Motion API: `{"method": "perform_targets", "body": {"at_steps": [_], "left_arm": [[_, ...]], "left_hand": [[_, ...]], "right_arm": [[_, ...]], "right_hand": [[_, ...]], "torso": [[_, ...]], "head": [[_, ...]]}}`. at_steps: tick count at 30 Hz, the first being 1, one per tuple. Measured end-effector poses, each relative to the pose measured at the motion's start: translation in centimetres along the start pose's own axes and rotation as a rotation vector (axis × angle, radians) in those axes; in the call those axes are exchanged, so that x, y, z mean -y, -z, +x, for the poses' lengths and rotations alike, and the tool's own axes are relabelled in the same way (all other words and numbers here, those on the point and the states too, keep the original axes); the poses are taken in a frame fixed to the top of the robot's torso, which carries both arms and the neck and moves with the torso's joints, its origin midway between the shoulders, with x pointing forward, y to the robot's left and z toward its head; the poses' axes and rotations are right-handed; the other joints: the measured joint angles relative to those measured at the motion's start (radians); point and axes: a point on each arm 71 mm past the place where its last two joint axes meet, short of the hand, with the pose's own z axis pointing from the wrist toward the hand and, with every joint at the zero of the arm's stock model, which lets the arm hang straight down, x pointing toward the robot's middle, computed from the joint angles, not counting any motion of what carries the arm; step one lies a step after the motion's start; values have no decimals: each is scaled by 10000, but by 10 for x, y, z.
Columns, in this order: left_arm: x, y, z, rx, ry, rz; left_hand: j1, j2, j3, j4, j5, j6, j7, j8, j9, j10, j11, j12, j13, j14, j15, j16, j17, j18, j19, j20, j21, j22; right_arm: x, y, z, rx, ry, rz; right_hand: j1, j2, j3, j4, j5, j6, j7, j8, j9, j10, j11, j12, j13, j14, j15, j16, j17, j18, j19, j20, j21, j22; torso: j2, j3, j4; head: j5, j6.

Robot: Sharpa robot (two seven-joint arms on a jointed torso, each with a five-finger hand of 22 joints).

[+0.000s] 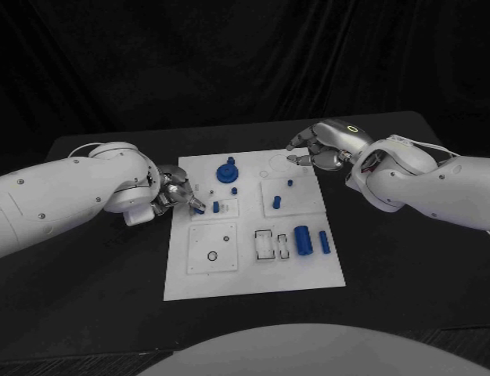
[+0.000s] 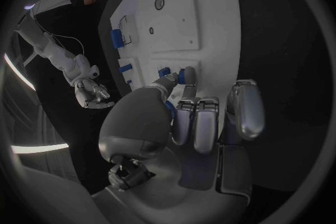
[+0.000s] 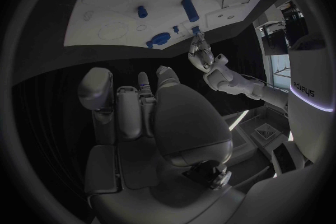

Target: Assemble the parts on the task board

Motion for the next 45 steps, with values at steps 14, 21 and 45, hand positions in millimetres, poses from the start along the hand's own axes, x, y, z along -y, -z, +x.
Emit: {"method": "perform_targets", "body": {"at_steps": [14,21,45], "left_arm": [[-2,8,-2,428,-308,275],[-2,9,-3,496,-366,292],[3,6,-2,368,-553,244]], "left_hand": [[-68,-67,68,67,167,32,8,106,67,0,0,0,0,-36,-35,0,0,0,0,0,0,0],[-70,-68,68,68,167,27,4,106,67,0,0,0,0,-36,-35,0,0,0,0,0,0,0],[-176,-169,347,-46,154,11,-13,105,49,-1,1,0,0,-36,-35,0,0,0,-1,0,0,0]], "right_arm": [[0,-1,2,-32,2,13],[1,-1,2,-40,6,22],[1,-1,4,-105,-25,61]], "right_hand": [[-1,-1,0,0,0,0,0,0,-8,-1,0,-16,1,1,2,0,0,0,0,0,0,-1],[-2,-2,42,42,44,0,0,-38,-7,-2,0,-16,3,-15,-13,-38,0,0,0,0,-59,-2],[-5,-5,42,42,44,0,0,-38,-14,-50,19,-41,3,-40,0,-38,0,0,0,0,-59,-4]], "torso": [[-11,-8,3],[-16,-2,13],[-10,-3,9]], "head": [[38,0],[15,0],[58,0]]}}
